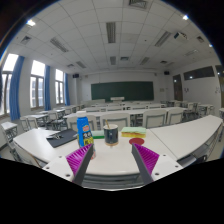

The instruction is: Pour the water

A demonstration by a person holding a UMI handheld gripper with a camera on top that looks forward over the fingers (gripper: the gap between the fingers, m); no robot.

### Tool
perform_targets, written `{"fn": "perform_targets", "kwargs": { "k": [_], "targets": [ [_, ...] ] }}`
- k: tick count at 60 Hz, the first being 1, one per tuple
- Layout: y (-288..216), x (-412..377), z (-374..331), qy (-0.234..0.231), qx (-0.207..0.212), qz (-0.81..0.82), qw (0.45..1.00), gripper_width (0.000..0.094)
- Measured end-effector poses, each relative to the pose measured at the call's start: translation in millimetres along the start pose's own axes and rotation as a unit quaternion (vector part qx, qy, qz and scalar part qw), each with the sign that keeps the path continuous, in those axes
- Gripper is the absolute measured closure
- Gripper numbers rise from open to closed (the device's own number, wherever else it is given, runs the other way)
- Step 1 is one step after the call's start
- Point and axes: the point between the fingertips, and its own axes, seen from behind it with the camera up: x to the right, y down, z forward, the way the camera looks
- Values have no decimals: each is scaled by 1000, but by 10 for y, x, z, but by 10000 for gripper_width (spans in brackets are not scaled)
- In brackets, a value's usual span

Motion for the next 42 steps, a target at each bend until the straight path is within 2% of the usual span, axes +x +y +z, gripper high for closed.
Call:
{"fn": "perform_targets", "kwargs": {
  "k": [5,18,29,37,42],
  "targets": [
    [56,-24,13,-2,-5,4,1000,102],
    [347,-546,395,-59,-20,-5,998,101],
    [408,-899,724,-85,-19,-15,996,101],
    [404,-1083,946,-86,-18,-12,996,104],
    [392,-1067,1104,-69,-16,-14,997,104]
  ]
}}
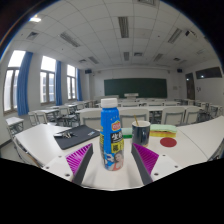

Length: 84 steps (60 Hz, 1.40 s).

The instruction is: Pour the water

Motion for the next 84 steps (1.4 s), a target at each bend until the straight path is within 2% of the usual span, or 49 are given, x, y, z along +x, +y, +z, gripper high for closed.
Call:
{"fn": "perform_targets", "kwargs": {
  "k": [7,18,21,23,30,36,42,53,58,62,69,78,84],
  "targets": [
    [-50,179,175,37,7,-9,999,100],
    [-127,103,461,40,15,7,999,116],
    [-104,89,527,38,9,8,999,203],
    [-75,53,557,32,5,9,999,334],
    [-95,56,558,50,18,-3,999,379],
    [-92,68,579,57,23,-12,998,513],
    [-108,62,575,54,30,-16,998,593],
    [-140,73,588,57,37,13,998,596],
    [-200,-39,682,31,39,86,995,597],
    [-362,-101,807,7,57,150,987,597],
    [-657,-77,979,-38,87,323,942,597],
    [-848,-35,1286,-103,81,556,821,596],
    [-943,-28,1396,-114,83,647,749,596]
  ]
}}
